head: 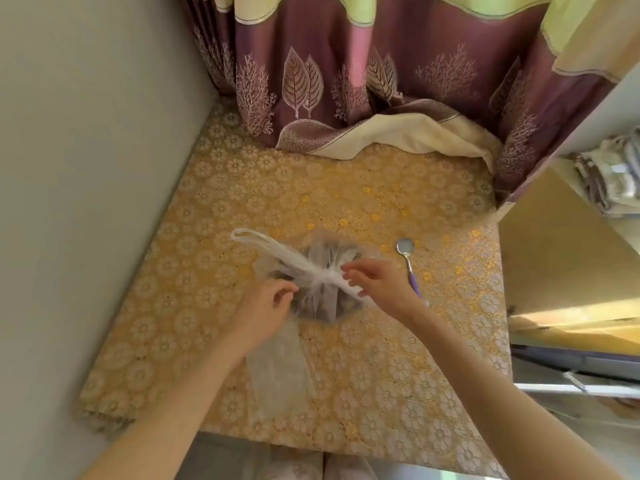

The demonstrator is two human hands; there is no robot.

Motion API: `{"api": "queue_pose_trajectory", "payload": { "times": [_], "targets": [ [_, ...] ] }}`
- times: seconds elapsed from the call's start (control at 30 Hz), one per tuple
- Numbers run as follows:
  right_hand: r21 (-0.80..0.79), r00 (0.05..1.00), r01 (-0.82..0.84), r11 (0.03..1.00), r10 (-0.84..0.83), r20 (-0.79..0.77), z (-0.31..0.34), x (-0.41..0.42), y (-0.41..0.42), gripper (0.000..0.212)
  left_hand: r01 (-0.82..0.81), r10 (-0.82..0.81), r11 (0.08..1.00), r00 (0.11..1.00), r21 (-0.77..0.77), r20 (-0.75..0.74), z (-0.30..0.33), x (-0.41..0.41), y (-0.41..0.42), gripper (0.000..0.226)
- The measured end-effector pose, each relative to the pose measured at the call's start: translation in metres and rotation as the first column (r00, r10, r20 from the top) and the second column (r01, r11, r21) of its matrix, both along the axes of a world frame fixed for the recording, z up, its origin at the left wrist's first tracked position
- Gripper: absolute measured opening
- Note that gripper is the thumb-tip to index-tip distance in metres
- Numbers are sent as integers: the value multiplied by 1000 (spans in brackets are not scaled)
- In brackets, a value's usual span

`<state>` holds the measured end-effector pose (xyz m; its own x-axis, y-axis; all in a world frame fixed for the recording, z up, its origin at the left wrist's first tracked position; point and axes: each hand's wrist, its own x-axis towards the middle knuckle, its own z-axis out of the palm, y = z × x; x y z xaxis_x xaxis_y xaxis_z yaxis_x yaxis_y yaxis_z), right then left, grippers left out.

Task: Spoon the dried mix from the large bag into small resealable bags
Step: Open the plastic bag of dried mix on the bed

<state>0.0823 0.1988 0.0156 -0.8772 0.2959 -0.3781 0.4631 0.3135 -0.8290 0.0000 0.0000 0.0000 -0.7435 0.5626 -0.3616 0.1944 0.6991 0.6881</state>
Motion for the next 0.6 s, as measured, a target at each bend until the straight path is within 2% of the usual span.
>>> {"api": "queue_pose_trajectory", "payload": {
  "times": [0.07,0.1,0.2,0.27,0.37,0.5,0.6],
  "targets": [
    [337,984,-174,925,173,33,-14,-17,1,34,44,-42,999,993,20,-109,-10,-5,14,24],
    [432,966,-248,867,254,46,-25,-23,3,40,63,-54,997,988,53,-148,-15,-8,21,24],
    [583,903,-410,701,404,150,-55,-35,2,49,88,-63,991,971,98,-229,-31,-14,36,25],
    [629,897,-408,661,420,141,-69,-42,5,38,111,-82,990,953,84,-292,-43,-19,40,27],
    [496,949,-240,835,310,-62,-71,-57,15,7,147,-114,987,922,62,-370,-54,-30,47,34],
    [407,957,-186,894,259,-131,-60,-82,33,13,137,-77,986,871,91,-484,-57,-52,67,33],
    [357,947,-169,918,252,-200,-58,-99,47,12,157,-58,978,837,137,-544,-63,-69,87,23]
  ]
}}
